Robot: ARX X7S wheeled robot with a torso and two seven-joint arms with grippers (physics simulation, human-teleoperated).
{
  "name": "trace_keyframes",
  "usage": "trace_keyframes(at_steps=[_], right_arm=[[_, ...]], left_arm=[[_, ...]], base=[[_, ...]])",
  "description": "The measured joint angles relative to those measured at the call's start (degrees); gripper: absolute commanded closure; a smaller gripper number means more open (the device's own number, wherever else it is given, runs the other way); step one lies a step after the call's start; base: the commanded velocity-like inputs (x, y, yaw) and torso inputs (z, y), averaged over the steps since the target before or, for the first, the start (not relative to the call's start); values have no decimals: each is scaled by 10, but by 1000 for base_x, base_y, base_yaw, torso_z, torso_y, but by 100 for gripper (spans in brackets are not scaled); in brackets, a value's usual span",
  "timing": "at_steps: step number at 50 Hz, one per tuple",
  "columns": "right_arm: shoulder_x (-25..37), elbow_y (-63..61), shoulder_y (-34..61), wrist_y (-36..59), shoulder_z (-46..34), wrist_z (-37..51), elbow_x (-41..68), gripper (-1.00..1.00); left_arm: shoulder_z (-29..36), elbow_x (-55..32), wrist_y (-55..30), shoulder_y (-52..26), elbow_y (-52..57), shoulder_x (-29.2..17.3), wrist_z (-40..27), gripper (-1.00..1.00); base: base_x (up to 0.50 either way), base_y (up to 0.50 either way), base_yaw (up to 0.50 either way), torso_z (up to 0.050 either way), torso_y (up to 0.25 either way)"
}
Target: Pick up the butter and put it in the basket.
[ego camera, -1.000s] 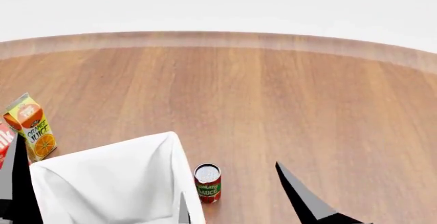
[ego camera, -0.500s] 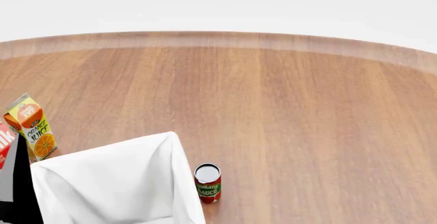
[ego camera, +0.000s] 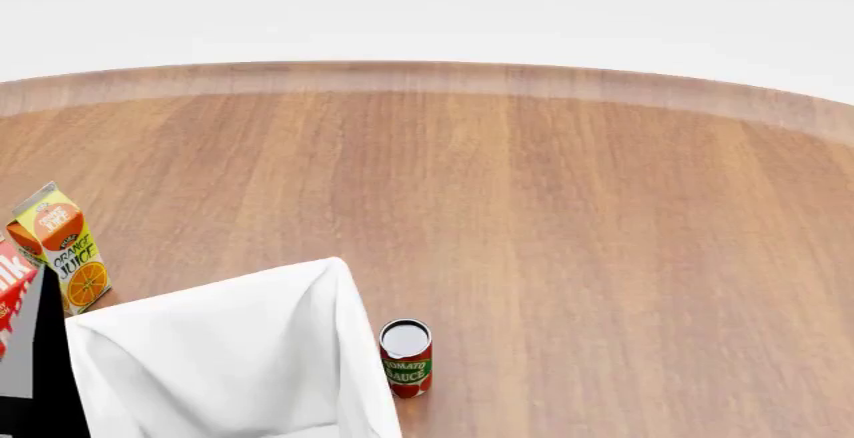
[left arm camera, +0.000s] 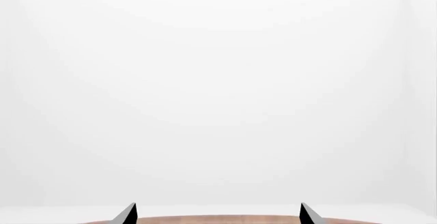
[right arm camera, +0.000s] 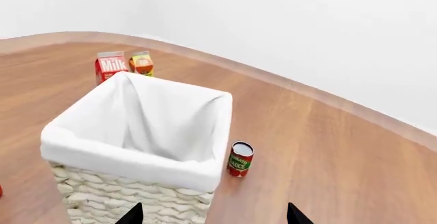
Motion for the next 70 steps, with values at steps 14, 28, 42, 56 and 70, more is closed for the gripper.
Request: trace_keyframes(at_steps=[14, 28, 42, 56, 70], right_arm=[[-70, 8, 61, -38, -65, -25, 73, -100], [-116, 18, 110, -65, -88, -82, 148, -100], [-149, 27, 136, -76, -102, -145, 214, -100], [-190, 32, 164, -74, -106, -212, 281, -100], [-221, 34, 188, -67, -104, -278, 327, -100]], left_arm=[[15, -2, 6, -11, -3, -3, -5, -100], [24, -2, 15, -16, -6, -8, -7, -100], [32, -2, 20, -22, -6, -11, -9, -100], [40, -2, 21, -27, -9, -8, -9, -100], [45, -3, 25, -30, -11, -9, -10, -100]], base=[[0, 0, 0, 0, 0], [0, 0, 0, 0, 0], [0, 0, 0, 0, 0], [0, 0, 0, 0, 0], [0, 0, 0, 0, 0]])
